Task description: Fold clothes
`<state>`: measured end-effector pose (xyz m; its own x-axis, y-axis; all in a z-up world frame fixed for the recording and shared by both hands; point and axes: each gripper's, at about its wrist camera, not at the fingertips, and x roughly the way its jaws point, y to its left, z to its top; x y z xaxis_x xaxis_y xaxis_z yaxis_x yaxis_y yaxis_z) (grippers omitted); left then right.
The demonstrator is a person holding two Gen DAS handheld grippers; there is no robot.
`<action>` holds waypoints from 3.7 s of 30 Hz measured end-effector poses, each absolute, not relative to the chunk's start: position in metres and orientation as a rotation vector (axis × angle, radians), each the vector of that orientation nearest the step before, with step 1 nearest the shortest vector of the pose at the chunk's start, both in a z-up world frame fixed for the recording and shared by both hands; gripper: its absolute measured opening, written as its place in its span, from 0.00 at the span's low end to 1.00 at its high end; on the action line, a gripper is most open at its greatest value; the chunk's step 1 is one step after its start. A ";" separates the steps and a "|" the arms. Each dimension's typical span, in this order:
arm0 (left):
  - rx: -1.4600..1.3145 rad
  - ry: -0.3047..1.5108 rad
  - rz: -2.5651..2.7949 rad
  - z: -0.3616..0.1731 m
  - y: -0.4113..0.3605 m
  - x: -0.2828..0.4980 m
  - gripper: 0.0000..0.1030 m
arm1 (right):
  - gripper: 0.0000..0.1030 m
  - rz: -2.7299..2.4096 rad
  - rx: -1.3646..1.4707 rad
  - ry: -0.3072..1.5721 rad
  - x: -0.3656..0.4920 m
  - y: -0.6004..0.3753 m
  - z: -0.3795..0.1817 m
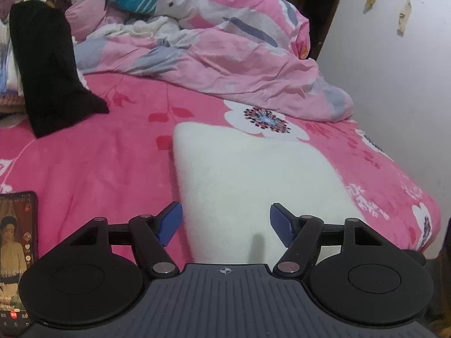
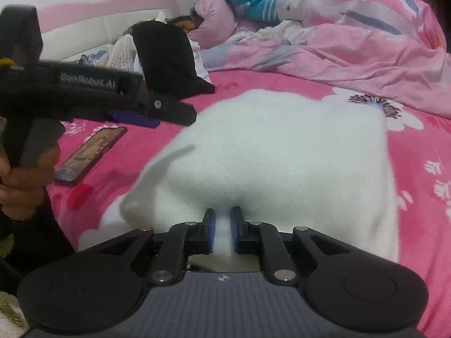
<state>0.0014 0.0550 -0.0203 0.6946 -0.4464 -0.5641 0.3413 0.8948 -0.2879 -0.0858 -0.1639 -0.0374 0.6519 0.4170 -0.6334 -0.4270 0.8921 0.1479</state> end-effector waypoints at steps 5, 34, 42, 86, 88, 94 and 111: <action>-0.174 0.679 -0.437 -0.025 0.059 0.004 0.66 | 0.13 0.531 0.050 0.675 -0.092 -0.165 -0.020; 0.077 0.530 -0.495 -0.038 0.000 -0.024 0.56 | 0.10 0.322 0.051 0.607 -0.075 -0.214 -0.028; 0.128 0.520 -0.490 -0.048 -0.005 -0.024 0.56 | 0.10 0.307 0.004 0.579 -0.070 -0.211 -0.007; 0.088 0.553 -0.492 -0.037 -0.010 0.004 0.57 | 0.11 0.356 0.018 0.589 0.008 -0.230 -0.036; 0.088 0.531 -0.494 -0.030 -0.009 0.004 0.57 | 0.11 0.355 0.027 0.590 0.008 -0.231 -0.036; 0.100 0.494 -0.490 -0.020 -0.018 0.018 0.58 | 0.12 0.357 0.024 0.589 0.008 -0.231 -0.037; 0.139 0.553 -0.472 -0.046 -0.028 0.026 0.60 | 0.12 0.321 -0.066 0.605 0.035 -0.219 0.001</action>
